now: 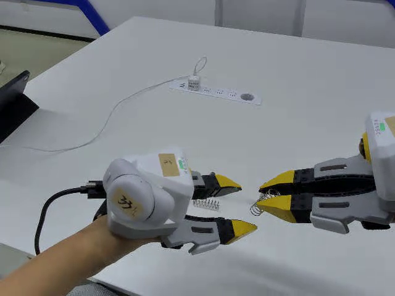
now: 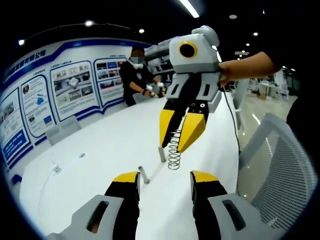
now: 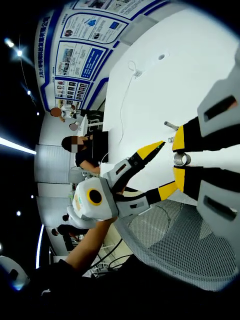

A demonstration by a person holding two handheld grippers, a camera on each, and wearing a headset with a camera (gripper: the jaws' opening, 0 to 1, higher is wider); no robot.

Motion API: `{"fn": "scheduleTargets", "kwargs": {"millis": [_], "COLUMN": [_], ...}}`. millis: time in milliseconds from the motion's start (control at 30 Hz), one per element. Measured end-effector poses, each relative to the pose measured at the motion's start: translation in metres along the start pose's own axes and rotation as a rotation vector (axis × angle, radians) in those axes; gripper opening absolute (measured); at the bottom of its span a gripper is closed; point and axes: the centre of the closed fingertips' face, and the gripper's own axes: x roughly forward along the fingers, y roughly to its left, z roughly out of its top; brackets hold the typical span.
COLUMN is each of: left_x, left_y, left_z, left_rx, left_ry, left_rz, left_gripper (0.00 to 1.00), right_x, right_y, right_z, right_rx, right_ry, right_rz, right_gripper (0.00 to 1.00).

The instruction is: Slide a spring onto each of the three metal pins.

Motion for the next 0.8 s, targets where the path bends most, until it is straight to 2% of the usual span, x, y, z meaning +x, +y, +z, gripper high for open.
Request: {"fn": "scheduleTargets", "kwargs": {"millis": [100, 367, 567, 733, 800], "left_x": [-0.007, -0.027, -0.04, -0.048, -0.052], "left_y": [0.01, 0.032, 0.041, 0.045, 0.049], "left_z": [-0.007, -0.019, -0.033, -0.044, -0.047], "left_rx": [-0.018, -0.073, -0.117, -0.15, -0.161], "left_ry": [0.007, 0.007, 0.011, 0.018, 0.018], "left_rz": [0.047, 0.13, 0.187, 0.221, 0.25], "left_gripper": [0.51, 0.63, 0.73, 0.79, 0.84], "right_x": [0.0, -0.003, -0.005, -0.009, -0.01], "right_y": [-0.004, -0.016, -0.029, -0.046, -0.053], "right_z": [-0.003, -0.009, -0.014, -0.016, -0.017], "right_rx": [0.003, 0.012, 0.022, 0.041, 0.056], "right_ry": [0.012, 0.034, 0.052, 0.054, 0.051], "right_rz": [-0.01, -0.04, -0.074, -0.125, -0.143], "right_gripper": [0.11, 0.11, 0.11, 0.11, 0.11]}}
